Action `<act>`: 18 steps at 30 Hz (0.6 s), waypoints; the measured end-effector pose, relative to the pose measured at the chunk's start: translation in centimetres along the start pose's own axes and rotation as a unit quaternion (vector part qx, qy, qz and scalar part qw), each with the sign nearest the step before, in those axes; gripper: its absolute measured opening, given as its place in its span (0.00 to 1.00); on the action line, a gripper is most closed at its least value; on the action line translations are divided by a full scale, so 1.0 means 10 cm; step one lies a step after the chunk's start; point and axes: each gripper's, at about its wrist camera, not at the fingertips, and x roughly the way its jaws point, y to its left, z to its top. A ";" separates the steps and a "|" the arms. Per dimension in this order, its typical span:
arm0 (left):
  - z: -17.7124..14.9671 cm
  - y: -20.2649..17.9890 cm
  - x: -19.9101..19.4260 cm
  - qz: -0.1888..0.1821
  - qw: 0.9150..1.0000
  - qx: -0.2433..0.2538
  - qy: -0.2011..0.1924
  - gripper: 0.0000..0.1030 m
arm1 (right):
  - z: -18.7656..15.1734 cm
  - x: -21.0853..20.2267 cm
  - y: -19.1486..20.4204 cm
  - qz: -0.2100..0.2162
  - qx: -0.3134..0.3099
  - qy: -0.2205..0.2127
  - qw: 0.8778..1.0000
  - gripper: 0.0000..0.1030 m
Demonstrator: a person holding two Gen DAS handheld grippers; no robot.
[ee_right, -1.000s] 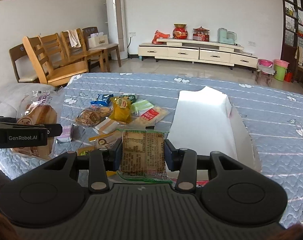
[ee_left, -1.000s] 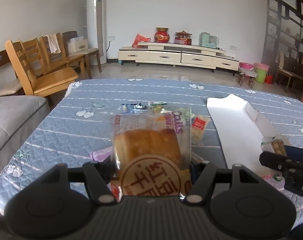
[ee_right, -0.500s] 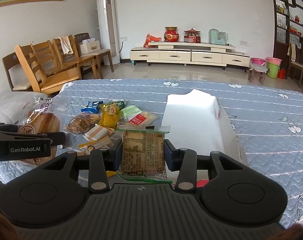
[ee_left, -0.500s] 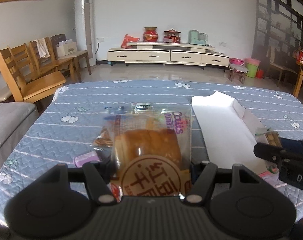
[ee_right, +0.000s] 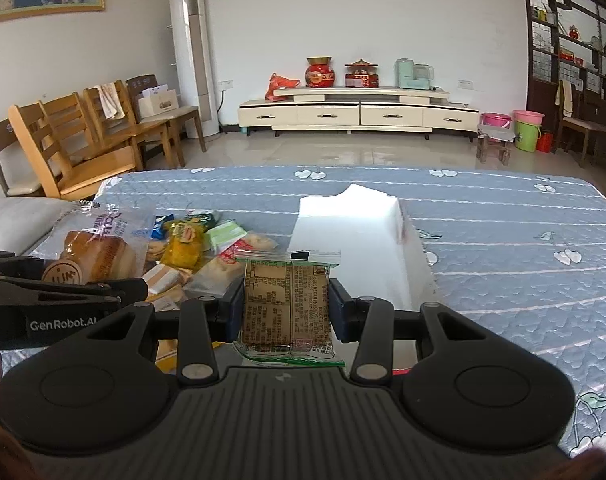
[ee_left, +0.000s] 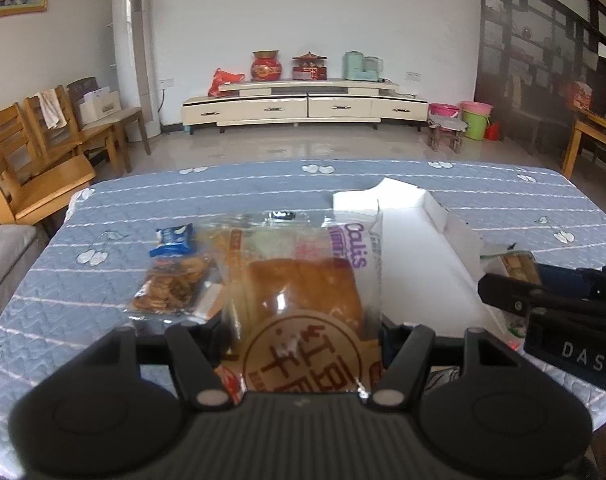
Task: Organize snacks
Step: 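Carry both held snacks over the white tray and release them inside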
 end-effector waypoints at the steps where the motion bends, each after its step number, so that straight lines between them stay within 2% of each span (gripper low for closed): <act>1: 0.01 -0.02 0.01 -0.002 1.000 0.002 0.001 0.65 | 0.01 0.02 -0.03 -0.002 0.002 0.000 1.000 0.51; 18: 0.08 -0.44 0.31 -0.028 0.999 0.030 0.016 0.65 | 0.11 0.27 -0.45 -0.031 0.018 0.015 0.999 0.51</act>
